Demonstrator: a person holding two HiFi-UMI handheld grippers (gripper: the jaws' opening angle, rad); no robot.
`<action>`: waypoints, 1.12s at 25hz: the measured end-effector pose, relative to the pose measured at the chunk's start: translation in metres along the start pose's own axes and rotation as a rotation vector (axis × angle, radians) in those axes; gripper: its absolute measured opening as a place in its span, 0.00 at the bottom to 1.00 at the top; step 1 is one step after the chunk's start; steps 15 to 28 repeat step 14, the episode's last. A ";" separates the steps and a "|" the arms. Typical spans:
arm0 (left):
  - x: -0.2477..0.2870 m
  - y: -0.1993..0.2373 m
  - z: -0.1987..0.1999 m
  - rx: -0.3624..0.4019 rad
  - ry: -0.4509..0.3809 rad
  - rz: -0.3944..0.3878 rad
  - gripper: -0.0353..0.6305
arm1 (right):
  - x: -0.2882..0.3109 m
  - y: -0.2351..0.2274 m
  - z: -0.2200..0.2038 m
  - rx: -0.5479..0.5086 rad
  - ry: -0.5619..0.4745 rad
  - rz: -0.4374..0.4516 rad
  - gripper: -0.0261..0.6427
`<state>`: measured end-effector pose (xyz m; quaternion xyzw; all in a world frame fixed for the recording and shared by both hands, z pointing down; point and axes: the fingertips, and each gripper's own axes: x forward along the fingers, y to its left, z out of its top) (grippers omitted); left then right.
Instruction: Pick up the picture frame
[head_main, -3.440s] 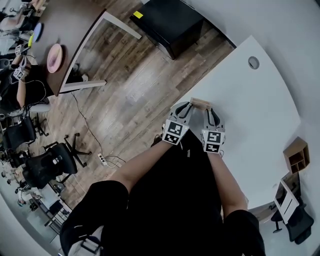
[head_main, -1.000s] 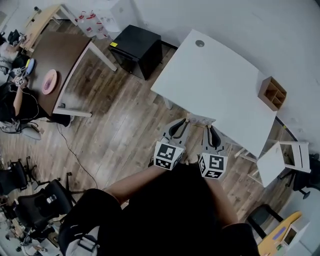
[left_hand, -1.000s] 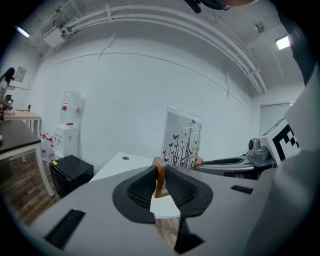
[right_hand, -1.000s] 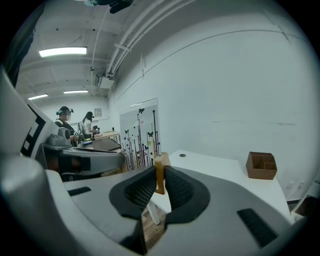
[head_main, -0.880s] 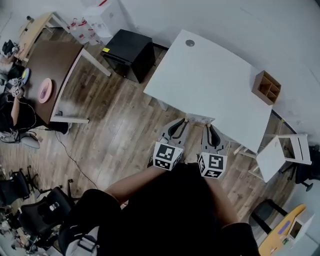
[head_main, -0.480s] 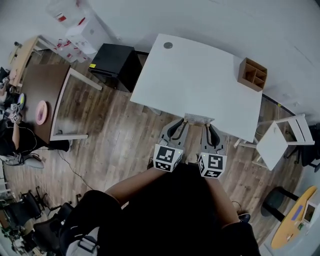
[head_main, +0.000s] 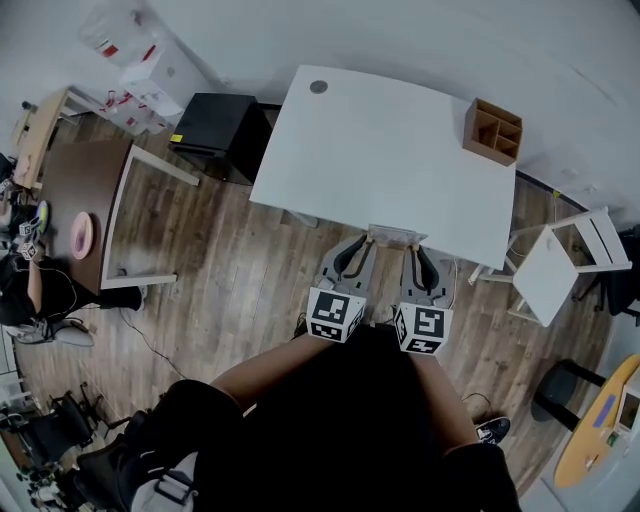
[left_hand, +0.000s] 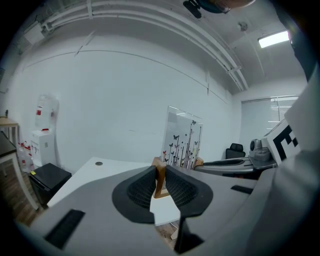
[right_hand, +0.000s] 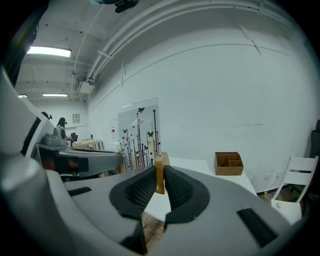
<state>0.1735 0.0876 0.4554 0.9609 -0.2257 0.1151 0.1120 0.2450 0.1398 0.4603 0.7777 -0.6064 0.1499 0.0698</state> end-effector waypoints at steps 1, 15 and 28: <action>0.000 -0.001 -0.001 0.000 0.002 0.000 0.15 | -0.001 -0.001 -0.001 0.003 0.004 0.001 0.14; -0.013 0.019 -0.011 -0.012 0.004 0.016 0.15 | 0.008 0.022 -0.009 0.003 0.016 0.022 0.14; -0.013 0.019 -0.011 -0.012 0.004 0.016 0.15 | 0.008 0.022 -0.009 0.003 0.016 0.022 0.14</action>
